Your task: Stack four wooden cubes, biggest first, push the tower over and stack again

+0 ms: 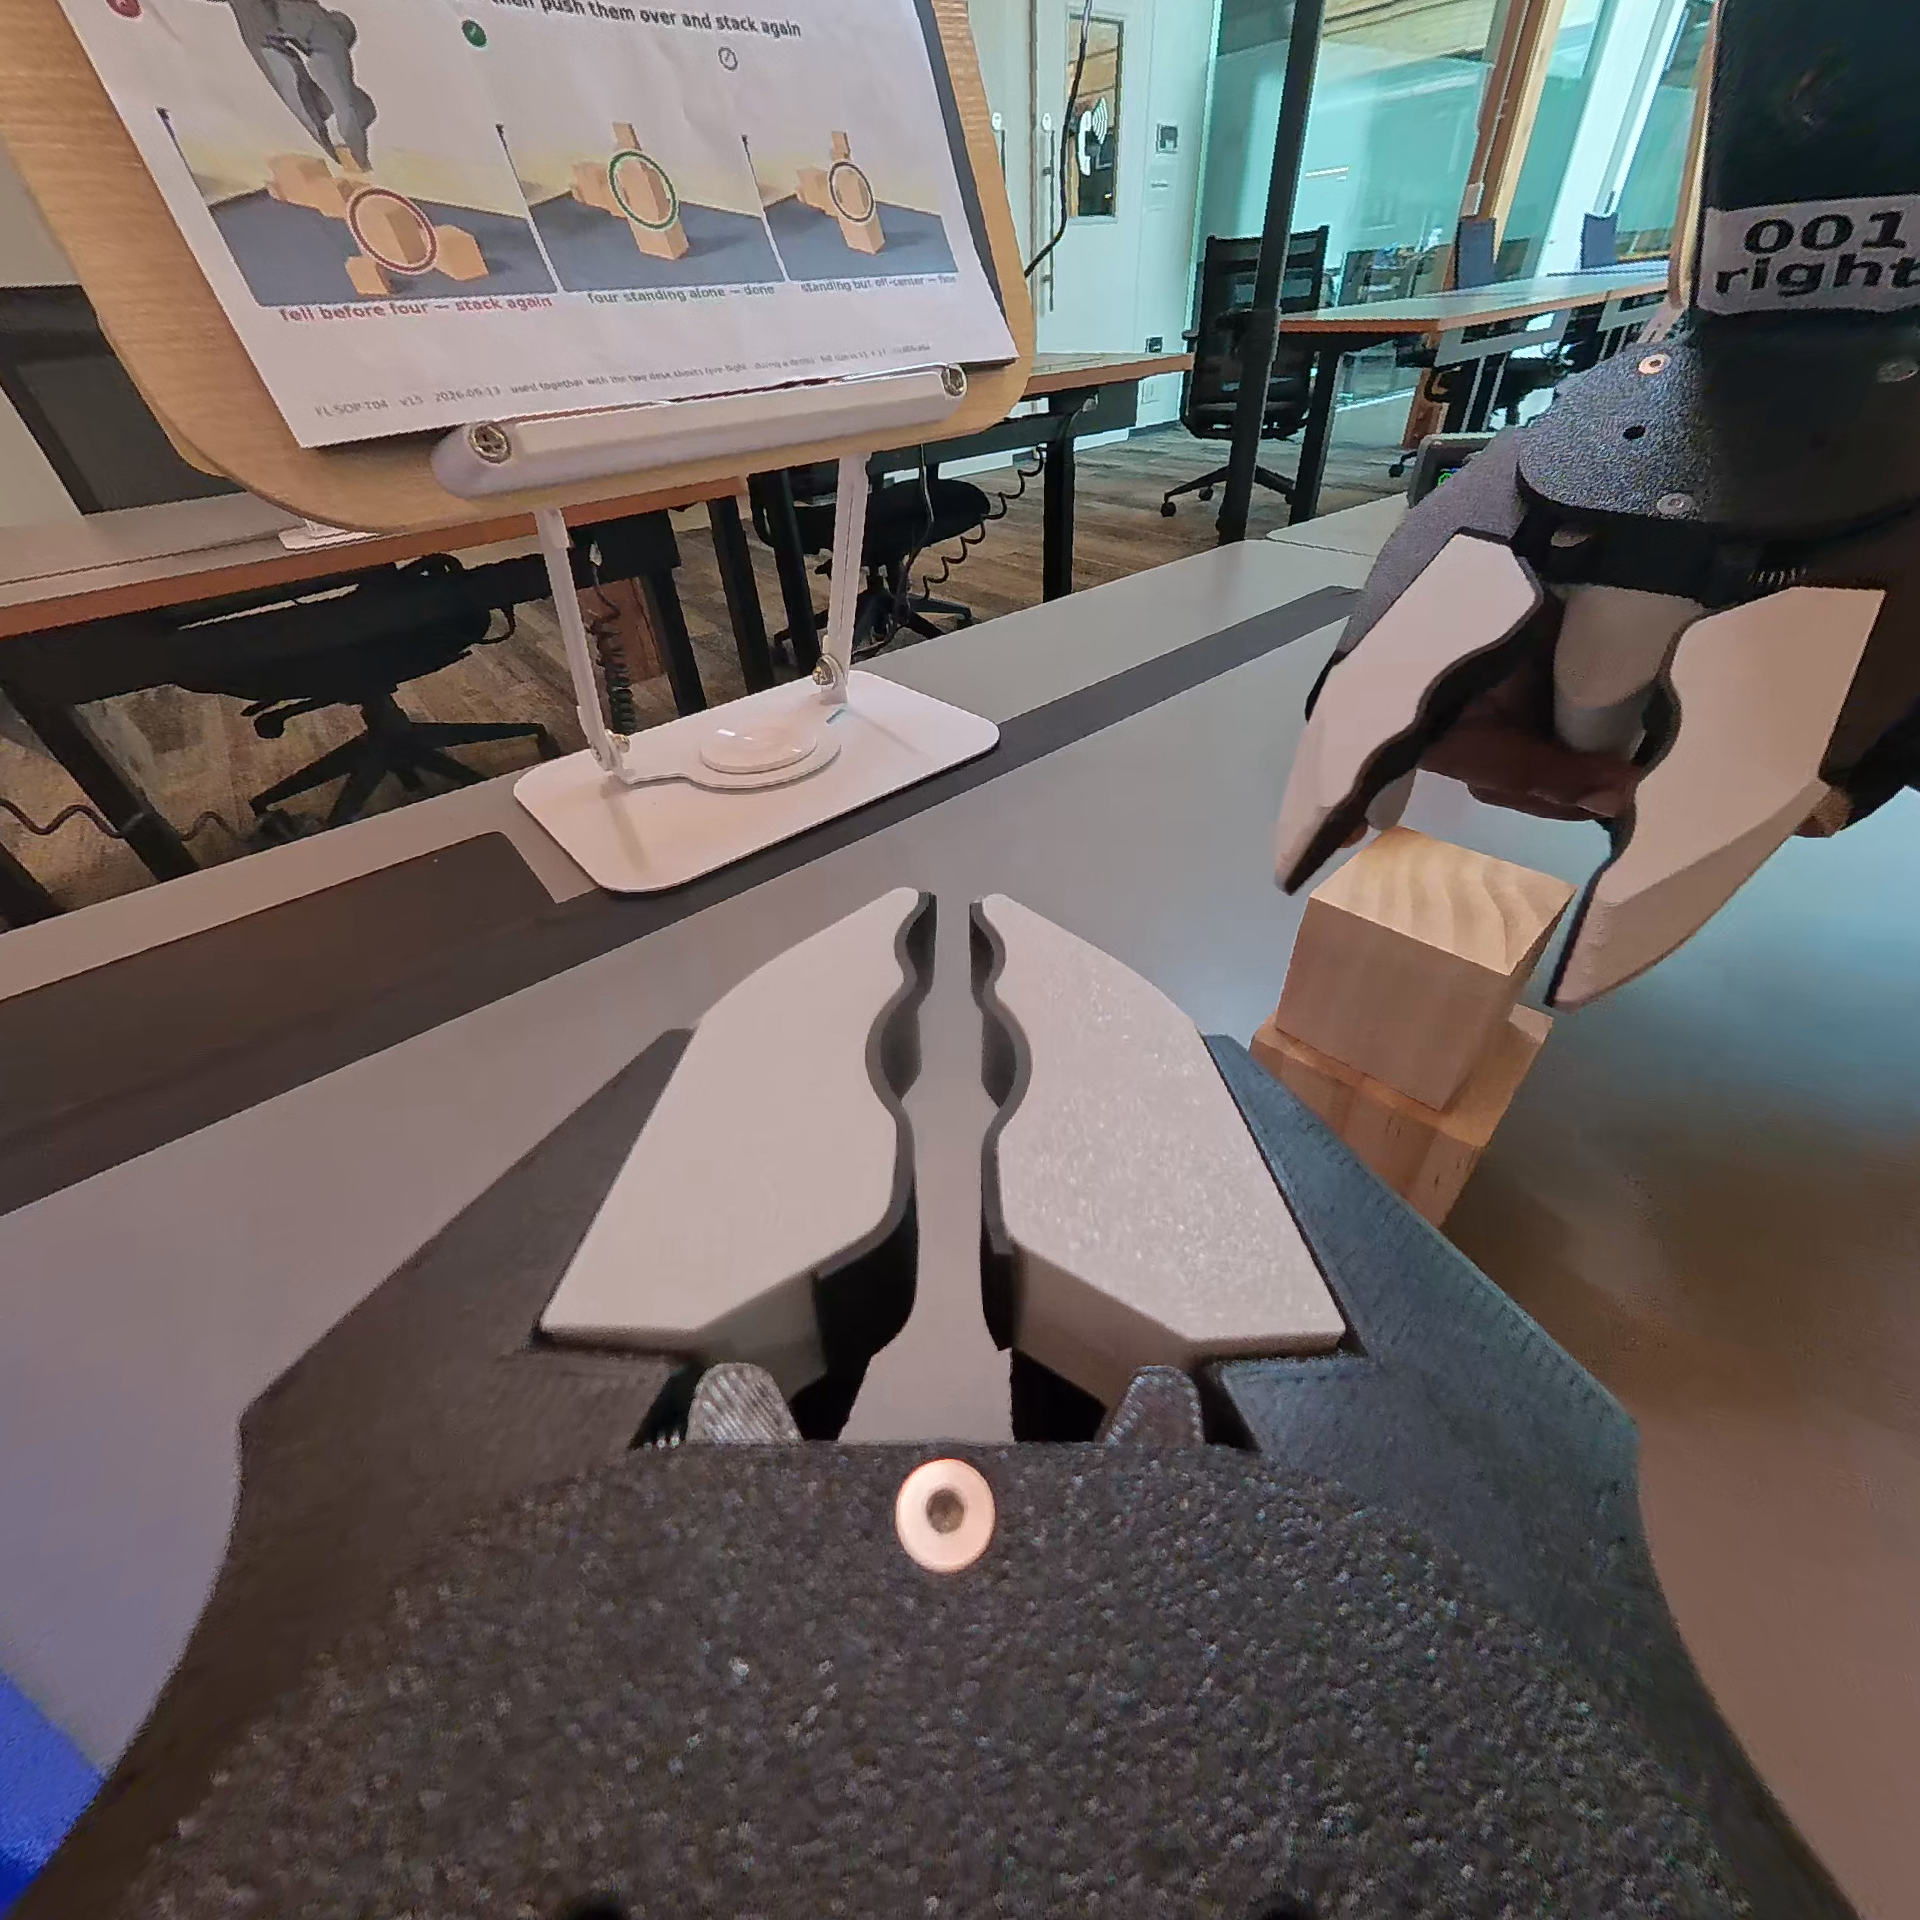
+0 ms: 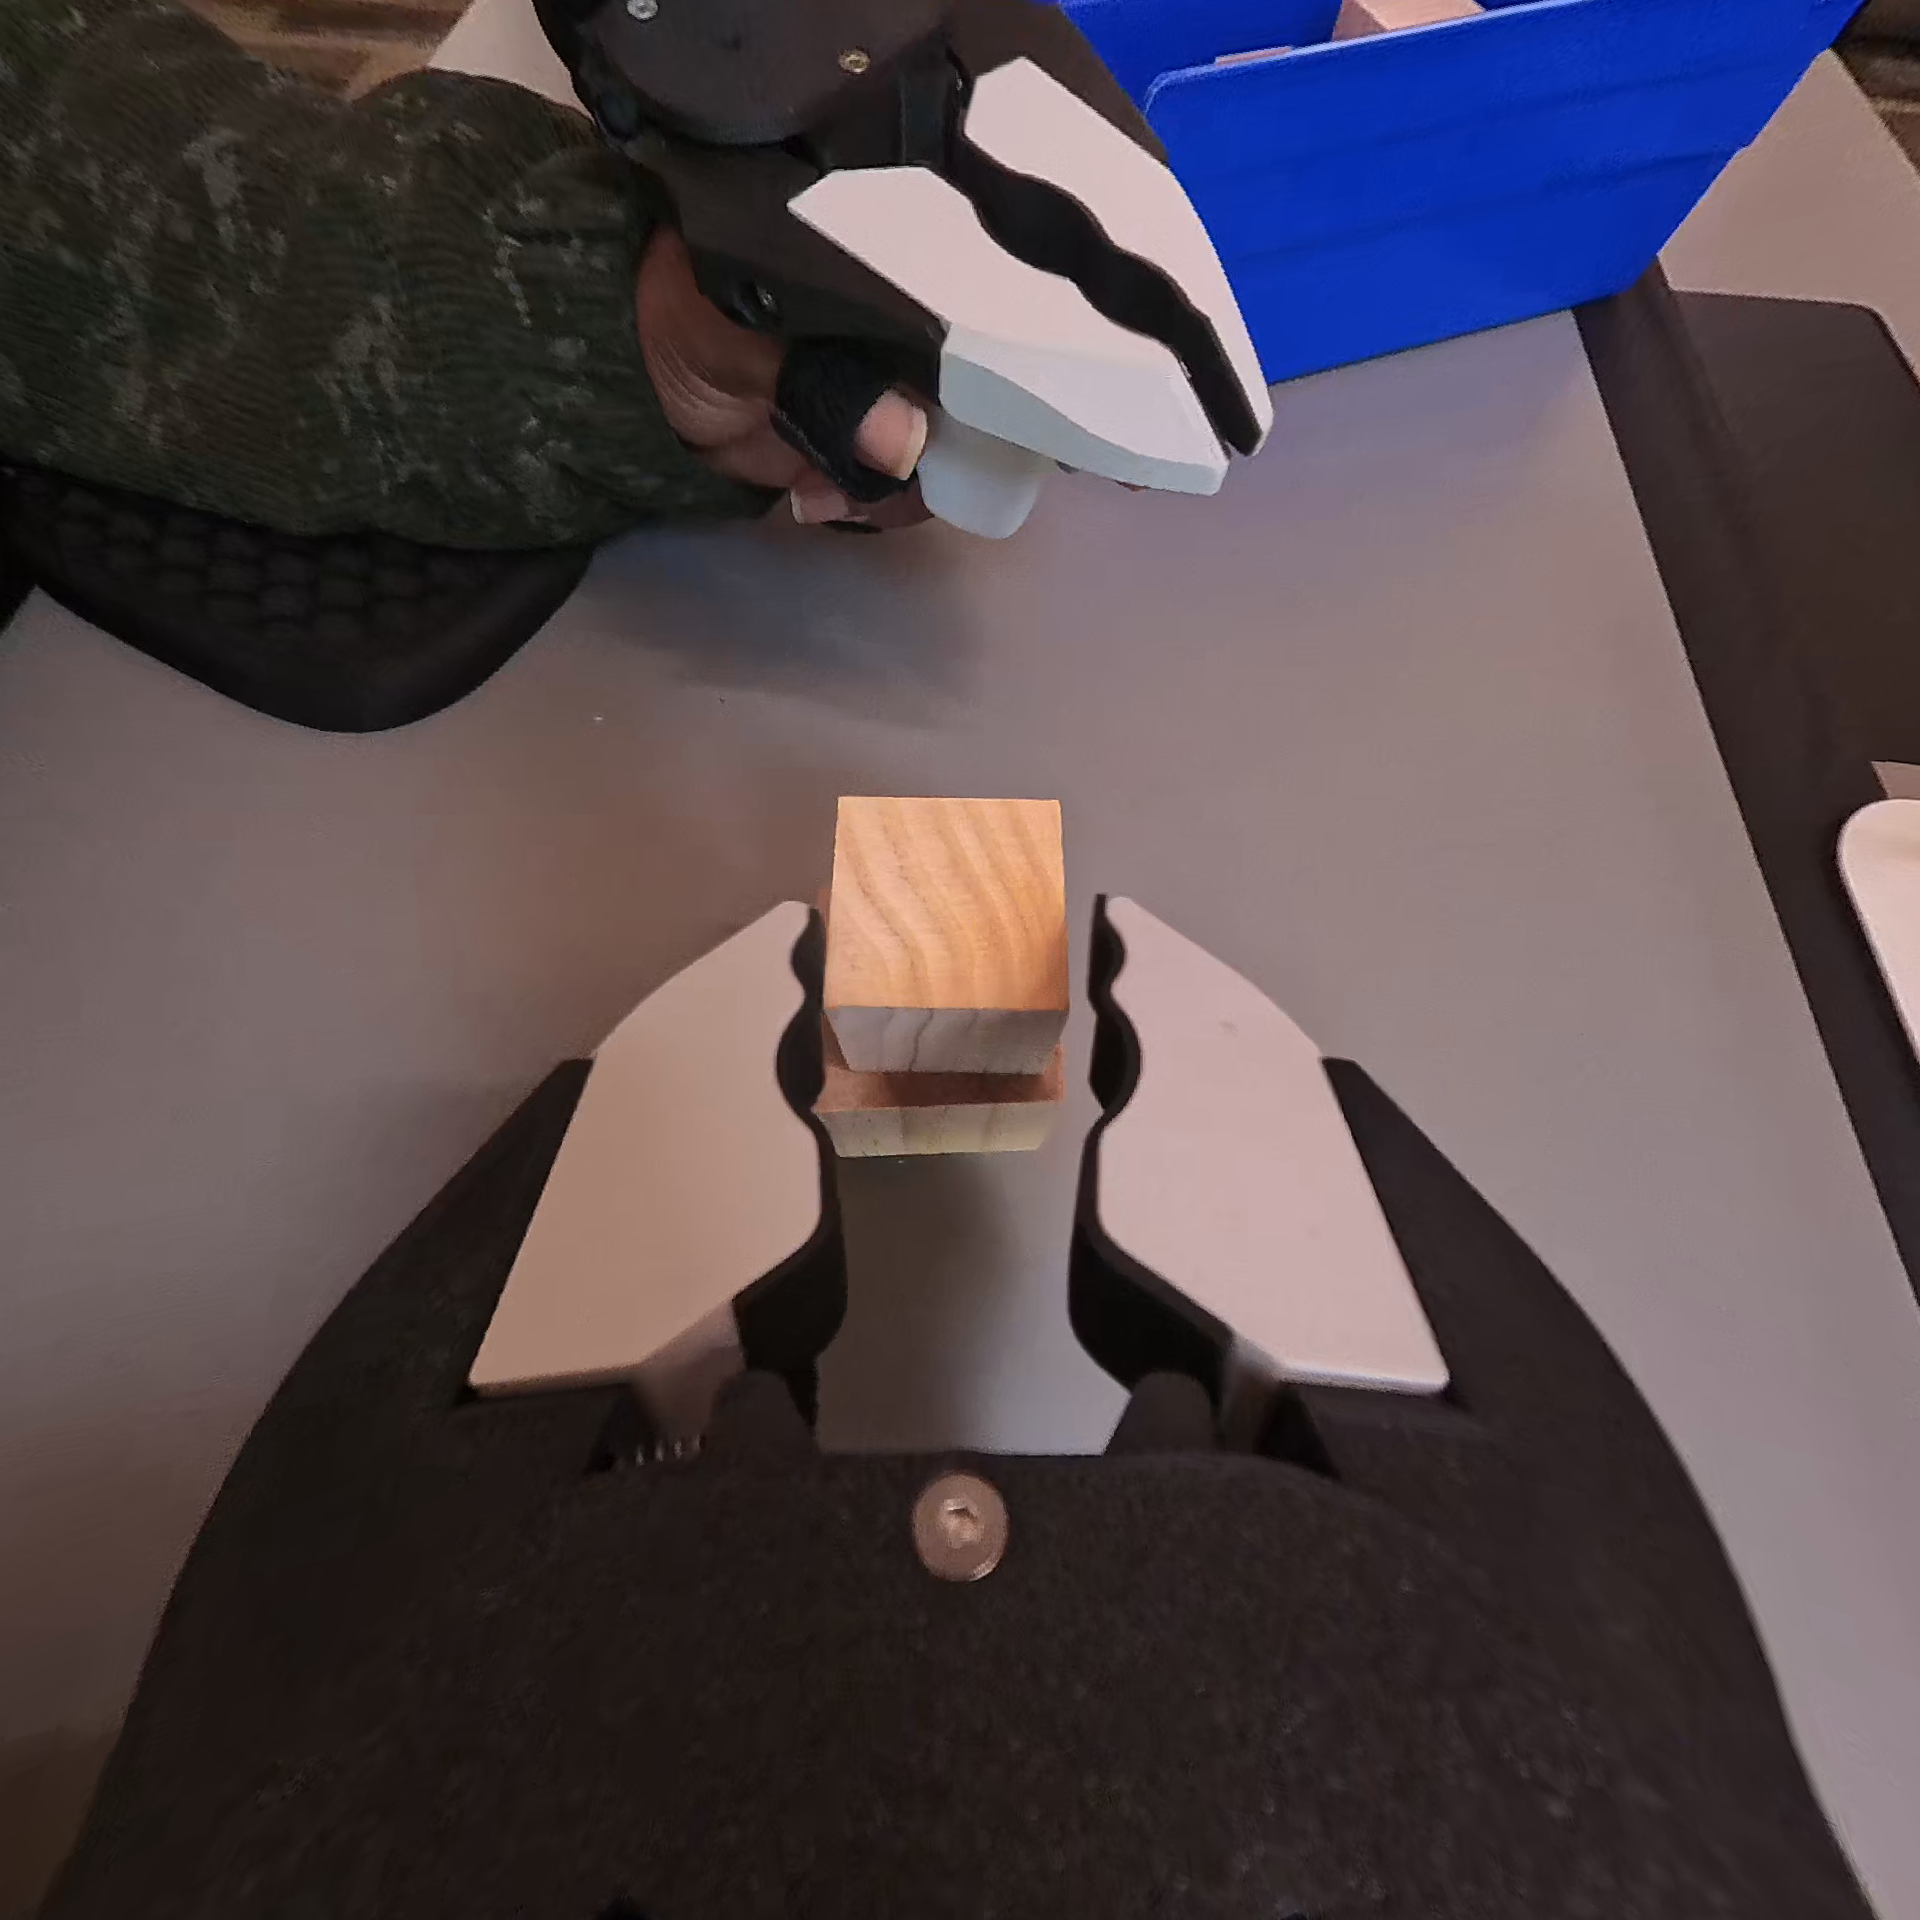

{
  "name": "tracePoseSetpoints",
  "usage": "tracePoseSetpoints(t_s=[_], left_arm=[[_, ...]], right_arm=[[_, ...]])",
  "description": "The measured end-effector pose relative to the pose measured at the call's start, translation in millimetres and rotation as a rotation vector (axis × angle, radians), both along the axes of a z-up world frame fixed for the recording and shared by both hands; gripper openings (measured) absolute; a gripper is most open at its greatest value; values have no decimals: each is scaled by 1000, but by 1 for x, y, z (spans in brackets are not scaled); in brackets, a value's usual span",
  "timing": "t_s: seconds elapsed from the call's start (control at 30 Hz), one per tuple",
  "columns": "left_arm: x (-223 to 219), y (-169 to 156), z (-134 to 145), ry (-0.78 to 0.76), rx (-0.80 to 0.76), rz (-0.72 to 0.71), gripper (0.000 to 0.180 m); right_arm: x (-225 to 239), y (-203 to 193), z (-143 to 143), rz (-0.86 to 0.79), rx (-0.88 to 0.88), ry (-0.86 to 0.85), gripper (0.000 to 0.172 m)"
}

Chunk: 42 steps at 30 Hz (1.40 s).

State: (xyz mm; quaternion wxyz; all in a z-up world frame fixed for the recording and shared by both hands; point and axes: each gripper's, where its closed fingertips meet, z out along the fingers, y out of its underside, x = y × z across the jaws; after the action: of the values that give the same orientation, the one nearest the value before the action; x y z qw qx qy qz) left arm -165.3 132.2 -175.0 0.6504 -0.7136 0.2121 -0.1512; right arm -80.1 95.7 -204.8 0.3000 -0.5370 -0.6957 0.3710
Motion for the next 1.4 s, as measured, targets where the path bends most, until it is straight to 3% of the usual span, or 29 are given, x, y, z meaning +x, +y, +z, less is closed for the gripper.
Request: tracePoseSetpoints(t_s=[0.27,1.23,1.4], left_arm=[[1,0,-1,-11,-10,-7,8],[2,0,-4,-3,-19,-12,8],[2,0,-2,-7,-16,-9,8]], right_arm=[[3,-6,-1,73,-4,-8,45],[3,-6,-1,26,29,-30,45],[17,8,22,-89,-18,84,57]])
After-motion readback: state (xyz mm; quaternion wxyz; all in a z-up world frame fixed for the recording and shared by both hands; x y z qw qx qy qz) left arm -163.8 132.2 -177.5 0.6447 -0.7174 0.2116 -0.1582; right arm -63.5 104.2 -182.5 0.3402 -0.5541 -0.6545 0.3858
